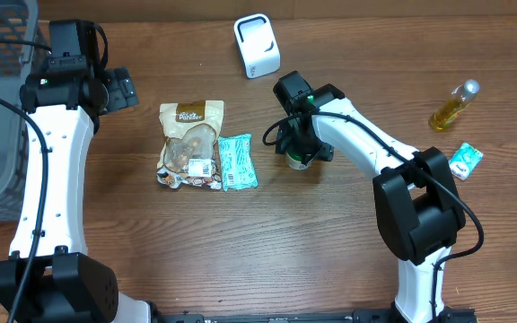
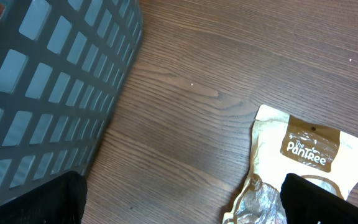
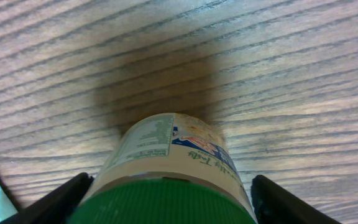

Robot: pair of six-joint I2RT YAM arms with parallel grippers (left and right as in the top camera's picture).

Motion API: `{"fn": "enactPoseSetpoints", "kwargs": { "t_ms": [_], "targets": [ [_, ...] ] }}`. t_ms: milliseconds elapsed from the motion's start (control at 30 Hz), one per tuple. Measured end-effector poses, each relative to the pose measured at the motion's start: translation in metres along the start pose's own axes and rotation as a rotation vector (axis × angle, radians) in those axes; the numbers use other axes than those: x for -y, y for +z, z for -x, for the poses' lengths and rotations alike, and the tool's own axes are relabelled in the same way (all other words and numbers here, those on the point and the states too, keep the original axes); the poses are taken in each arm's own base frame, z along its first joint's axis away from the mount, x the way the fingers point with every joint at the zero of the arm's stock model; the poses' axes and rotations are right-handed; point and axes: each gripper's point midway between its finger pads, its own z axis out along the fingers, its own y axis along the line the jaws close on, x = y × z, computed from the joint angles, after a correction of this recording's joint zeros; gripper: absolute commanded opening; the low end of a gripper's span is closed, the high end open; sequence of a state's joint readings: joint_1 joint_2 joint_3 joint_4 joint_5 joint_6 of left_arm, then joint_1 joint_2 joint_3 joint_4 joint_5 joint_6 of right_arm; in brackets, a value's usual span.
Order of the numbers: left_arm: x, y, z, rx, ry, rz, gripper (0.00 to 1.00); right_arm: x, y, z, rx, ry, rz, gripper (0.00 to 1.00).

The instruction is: Scan the item barcode

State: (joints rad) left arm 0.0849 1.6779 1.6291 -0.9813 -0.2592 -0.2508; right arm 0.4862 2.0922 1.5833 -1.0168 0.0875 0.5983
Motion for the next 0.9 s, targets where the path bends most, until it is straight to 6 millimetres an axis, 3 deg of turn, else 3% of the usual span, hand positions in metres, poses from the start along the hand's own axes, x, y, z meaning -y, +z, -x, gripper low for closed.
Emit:
{"fn": "enactPoseSetpoints", "kwargs": {
  "t_ms": [200, 633, 767, 900],
  "targets": [
    [0.0, 0.0, 0.0, 0.0, 0.0, 0.0, 0.99, 0.0, 0.0, -0.001, -0.003, 0.0, 0.002, 0.62],
    [0.0, 0.0, 0.0, 0.0, 0.0, 0.0, 1.0, 0.009, -0.006, -0.007, -0.054, 0.01, -0.015, 0.6],
    [0.0, 0.0, 0.0, 0.0, 0.0, 0.0, 1.0, 0.007, -0.025, -0.005, -0.103, 0.002, 0.009, 0.61],
    [0.0, 0.0, 0.0, 0.0, 0.0, 0.0, 0.99, 0.0, -0.057, -0.012, -0.181, -0.006, 0.06, 0.63]
  ]
}}
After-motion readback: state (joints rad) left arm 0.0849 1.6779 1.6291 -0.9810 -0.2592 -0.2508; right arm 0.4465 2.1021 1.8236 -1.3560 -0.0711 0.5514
